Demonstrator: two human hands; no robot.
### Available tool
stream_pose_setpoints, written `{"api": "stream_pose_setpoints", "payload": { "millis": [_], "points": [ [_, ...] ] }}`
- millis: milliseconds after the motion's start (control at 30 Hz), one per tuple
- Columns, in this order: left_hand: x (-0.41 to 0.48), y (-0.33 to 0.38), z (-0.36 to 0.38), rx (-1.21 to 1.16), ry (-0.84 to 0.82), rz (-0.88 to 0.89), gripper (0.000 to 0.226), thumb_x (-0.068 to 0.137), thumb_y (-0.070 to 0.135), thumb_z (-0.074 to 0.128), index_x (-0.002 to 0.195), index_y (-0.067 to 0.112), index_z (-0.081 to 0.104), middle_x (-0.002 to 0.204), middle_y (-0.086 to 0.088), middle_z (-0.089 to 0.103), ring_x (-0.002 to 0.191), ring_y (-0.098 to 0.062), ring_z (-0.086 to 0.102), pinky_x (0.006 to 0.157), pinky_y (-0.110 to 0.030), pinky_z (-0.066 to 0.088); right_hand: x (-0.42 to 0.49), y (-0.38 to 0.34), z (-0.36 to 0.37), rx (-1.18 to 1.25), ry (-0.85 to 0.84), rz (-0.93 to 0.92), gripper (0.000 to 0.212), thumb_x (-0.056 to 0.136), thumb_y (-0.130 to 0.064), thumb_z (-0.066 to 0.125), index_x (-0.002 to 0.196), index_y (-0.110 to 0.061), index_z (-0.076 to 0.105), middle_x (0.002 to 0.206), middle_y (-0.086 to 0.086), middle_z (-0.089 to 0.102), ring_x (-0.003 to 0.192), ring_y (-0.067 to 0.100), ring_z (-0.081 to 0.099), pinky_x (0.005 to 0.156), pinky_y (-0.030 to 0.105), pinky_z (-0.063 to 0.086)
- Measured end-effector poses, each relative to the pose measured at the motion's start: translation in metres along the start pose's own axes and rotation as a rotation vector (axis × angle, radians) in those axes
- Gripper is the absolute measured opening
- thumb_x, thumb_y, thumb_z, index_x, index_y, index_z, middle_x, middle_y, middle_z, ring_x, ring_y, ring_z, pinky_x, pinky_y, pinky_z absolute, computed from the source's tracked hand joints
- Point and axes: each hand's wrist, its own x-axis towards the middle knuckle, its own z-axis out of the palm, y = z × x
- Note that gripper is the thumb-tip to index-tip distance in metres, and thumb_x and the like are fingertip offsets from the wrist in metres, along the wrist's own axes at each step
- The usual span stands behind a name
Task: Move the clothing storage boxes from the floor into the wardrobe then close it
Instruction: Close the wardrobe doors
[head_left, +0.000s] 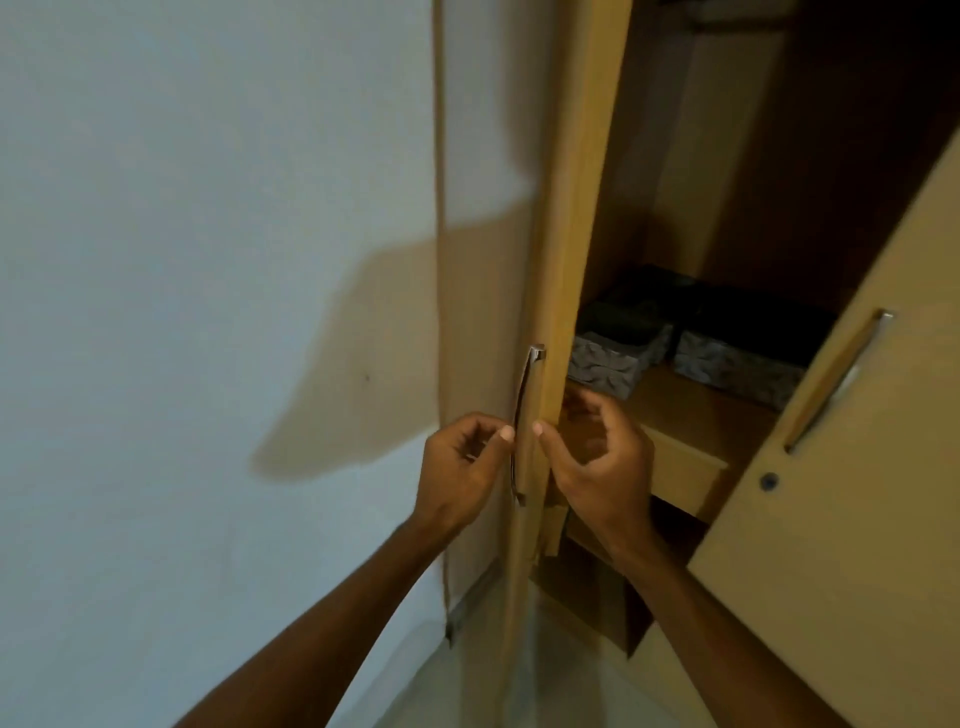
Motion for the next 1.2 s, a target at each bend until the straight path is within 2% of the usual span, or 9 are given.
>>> {"api": "stream_pose_setpoints", "payload": {
  "millis": [100,200,300,433,533,600,833,1000,1200],
  "points": [
    [0.007,0.004,0.046,-0.003,-0.048,-0.021,0.01,0.088,0.02,0.069,0.097,0.016,0.067,0.086,0.005,0.068,0.078,-0.012,0.066,0.069,-0.03,0.059,0.0,0.016,-0.041,-0.178,0.157,-0.059,0.041,0.078,-0.042,0.075,0.112,-0.025,0.063,0.1,-0.017,0.064,0.093,-0.001,0.062,0.075,0.024,0.055],
    [0.015,0.008,0.085,-0.039,-0.147,-0.007,0.009,0.087,0.017,0.069,0.096,0.019,0.068,0.086,0.005,0.068,0.079,-0.011,0.065,0.072,-0.032,0.059,0.006,0.032,-0.076,-0.302,0.274,-0.042,0.047,0.074,-0.045,0.077,0.113,-0.024,0.063,0.1,-0.014,0.064,0.091,0.003,0.061,0.071,0.025,0.053],
    [0.026,0.006,0.123,-0.032,-0.195,-0.005,0.008,0.085,0.018,0.072,0.093,0.02,0.07,0.085,0.007,0.069,0.079,-0.009,0.065,0.072,-0.029,0.058,0.017,0.048,-0.107,-0.409,0.341,-0.01,0.05,0.074,-0.051,0.075,0.116,-0.026,0.062,0.102,-0.012,0.066,0.091,0.003,0.061,0.071,0.025,0.053],
    [0.048,0.005,0.177,-0.019,-0.29,-0.006,0.007,0.084,0.021,0.073,0.088,0.02,0.068,0.086,0.009,0.069,0.08,-0.006,0.065,0.072,-0.023,0.055,0.041,0.072,-0.144,-0.592,0.398,0.042,0.052,0.077,-0.056,0.068,0.119,-0.027,0.061,0.106,-0.012,0.066,0.094,0.003,0.059,0.072,0.015,0.044],
    [0.065,0.005,0.212,-0.076,-0.334,-0.078,0.007,0.083,0.018,0.074,0.084,0.018,0.067,0.081,0.003,0.069,0.079,-0.013,0.067,0.074,-0.028,0.057,0.064,0.089,-0.165,-0.768,0.41,0.015,0.055,0.079,-0.056,0.064,0.123,-0.023,0.058,0.118,-0.004,0.062,0.109,0.015,0.055,0.083,0.033,0.048],
    [0.077,0.004,0.236,-0.096,-0.348,-0.121,0.009,0.083,0.017,0.075,0.082,0.019,0.066,0.078,0.001,0.069,0.077,-0.014,0.067,0.074,-0.03,0.056,0.081,0.099,-0.179,-0.915,0.432,0.01,0.062,0.078,-0.055,0.062,0.129,-0.021,0.052,0.133,0.003,0.052,0.124,0.023,0.045,0.093,0.044,0.043],
    [0.12,-0.009,0.3,-0.092,-0.361,-0.176,0.007,0.084,0.018,0.074,0.084,0.013,0.069,0.079,-0.002,0.071,0.072,-0.012,0.065,0.072,-0.033,0.055,0.139,0.123,-0.213,-1.15,0.444,0.126,0.094,0.07,-0.056,0.064,0.145,-0.013,0.027,0.155,0.02,0.018,0.144,0.039,0.013,0.106,0.061,0.025],
    [0.146,-0.016,0.33,-0.067,-0.368,-0.16,0.009,0.083,0.021,0.075,0.078,0.02,0.068,0.072,0.005,0.068,0.066,-0.009,0.062,0.064,-0.03,0.05,0.172,0.144,-0.224,-1.191,0.423,0.112,0.106,0.071,-0.054,0.064,0.151,-0.008,0.012,0.158,0.022,0.007,0.146,0.04,0.002,0.113,0.062,0.011],
    [0.158,-0.025,0.348,-0.045,-0.334,-0.141,0.008,0.082,0.02,0.075,0.082,0.013,0.07,0.076,0.003,0.071,0.071,-0.009,0.065,0.074,-0.033,0.055,0.187,0.163,-0.229,-1.204,0.428,0.072,0.102,0.077,-0.056,0.055,0.152,-0.007,0.007,0.159,0.023,0.004,0.147,0.041,0.001,0.112,0.063,0.013]
  ]
}}
